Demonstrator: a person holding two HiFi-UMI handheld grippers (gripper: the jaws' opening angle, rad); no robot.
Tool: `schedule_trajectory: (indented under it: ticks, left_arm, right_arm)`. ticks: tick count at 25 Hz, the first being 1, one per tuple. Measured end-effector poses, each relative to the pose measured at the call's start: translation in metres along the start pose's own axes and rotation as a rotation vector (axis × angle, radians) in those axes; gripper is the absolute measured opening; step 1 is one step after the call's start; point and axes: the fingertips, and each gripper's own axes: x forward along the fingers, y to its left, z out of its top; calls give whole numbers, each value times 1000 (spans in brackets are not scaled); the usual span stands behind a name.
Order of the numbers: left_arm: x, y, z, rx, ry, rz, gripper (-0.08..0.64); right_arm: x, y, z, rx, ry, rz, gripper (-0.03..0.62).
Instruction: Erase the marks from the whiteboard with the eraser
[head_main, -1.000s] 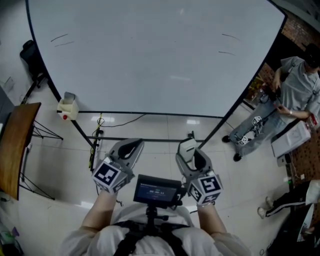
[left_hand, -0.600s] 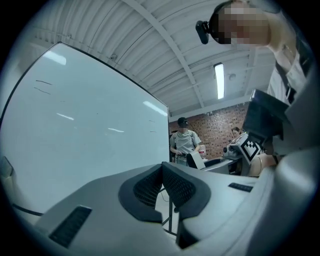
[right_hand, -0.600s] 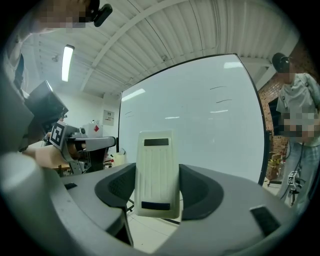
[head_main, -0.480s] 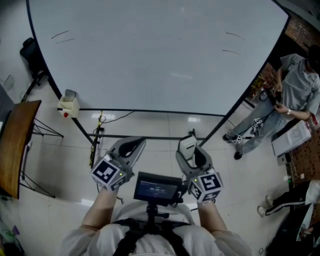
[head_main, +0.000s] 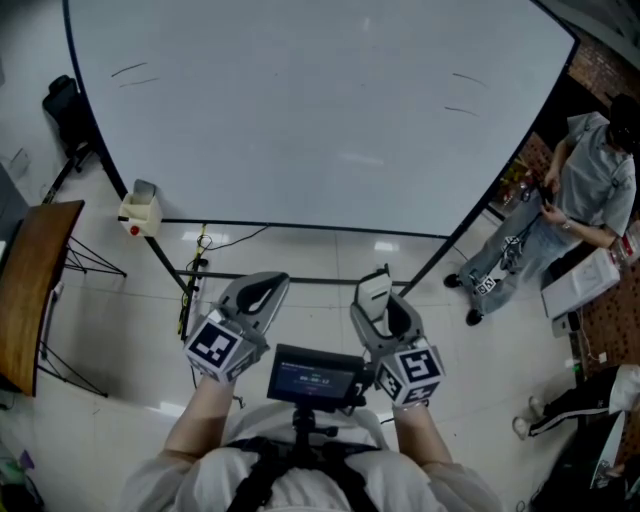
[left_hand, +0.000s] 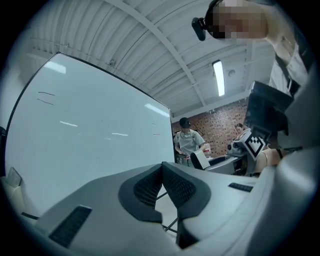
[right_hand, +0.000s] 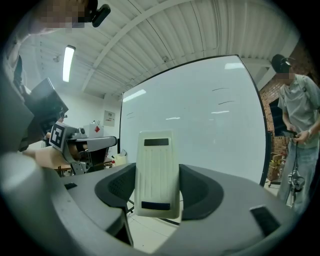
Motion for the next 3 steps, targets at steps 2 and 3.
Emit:
schedule_trajectory:
  ticks: [2, 3]
  left_arm:
    - [-1, -1, 1, -1, 0, -1, 5]
    - [-2, -1, 2, -2, -1, -2, 5]
  right_arm:
    - [-2, 1, 1, 0, -1, -1, 259]
    - [-3, 2, 1, 1, -1, -3, 259]
